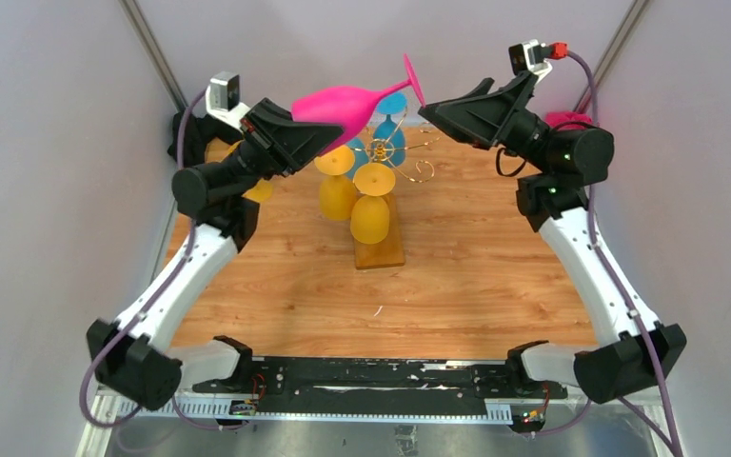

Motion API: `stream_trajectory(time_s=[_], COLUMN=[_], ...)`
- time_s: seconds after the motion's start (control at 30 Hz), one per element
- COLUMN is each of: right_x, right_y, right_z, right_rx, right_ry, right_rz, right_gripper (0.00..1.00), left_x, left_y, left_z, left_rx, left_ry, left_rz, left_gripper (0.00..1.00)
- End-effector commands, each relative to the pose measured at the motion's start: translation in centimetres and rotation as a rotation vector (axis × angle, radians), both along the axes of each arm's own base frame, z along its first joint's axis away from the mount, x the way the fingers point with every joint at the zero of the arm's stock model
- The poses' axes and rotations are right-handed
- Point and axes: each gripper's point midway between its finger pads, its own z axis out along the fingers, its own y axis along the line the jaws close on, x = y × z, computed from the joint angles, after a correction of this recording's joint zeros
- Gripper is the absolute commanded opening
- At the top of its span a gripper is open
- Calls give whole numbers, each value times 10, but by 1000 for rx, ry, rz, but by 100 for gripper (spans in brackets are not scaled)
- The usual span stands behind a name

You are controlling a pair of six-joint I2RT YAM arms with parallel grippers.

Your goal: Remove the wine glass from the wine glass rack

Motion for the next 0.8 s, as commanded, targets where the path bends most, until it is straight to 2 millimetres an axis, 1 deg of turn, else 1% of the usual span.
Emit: stream_trajectory(time_s=[0.0,0.03,0.07,0.13,0.2,0.23,0.27,0.3,0.33,0.37,0.43,0.47,0.5,0.6,0.67,0.7,0.77], right_x=[6,7,5,8,9,11,11,13,13,14,16,17,18,24,28,30,35], right_y=[-20,-25,-31,-41,-52,-57,-61,-64,-67,-68,-72,-74,-75,-79,-80,-81,-82], right_z=[-13,-14,-14,-18,-21,-23,-24,-31,-31,-35,-41,-44,-48,-62,-69,-73,-83], right_rx=[-82,-90,-99,-129,-162,-182,-203,-242,-274,-296,-339,-361,-380,-432,-453,-462,-484], right_ry=[-30,-32,-34,-24,-27,-23,-26,-1,-22,-8,-2,-1,10,57,73,83,111], right_rz=[-154,-185,-216,-282,-350,-383,-413,-439,-478,-492,-526,-540,-548,-558,-558,-559,-553], right_gripper=[84,85,86,86,85,85,85,85,85,85,85,85,85,84,84,84,84], left_x=[12,13,21,30,37,44,44,45,42,46,49,52,54,64,70,73,79], left_y=[26,39,55,93,134,153,171,186,205,210,227,228,227,211,205,204,203], left_z=[12,16,12,7,-4,-19,-28,-39,-52,-60,-92,-107,-121,-162,-182,-194,-224], left_rx=[165,209,267,390,525,610,685,760,843,894,1069,1144,1207,1327,1389,1427,1511], left_ry=[38,37,88,182,291,377,431,483,543,566,656,690,718,769,794,809,858], left_rz=[395,509,633,874,1092,1189,1268,1336,1421,1448,1515,1513,1497,1391,1351,1336,1304], left_gripper=[0,0,0,0,0,0,0,0,0,0,0,0,0,0,0,0,0])
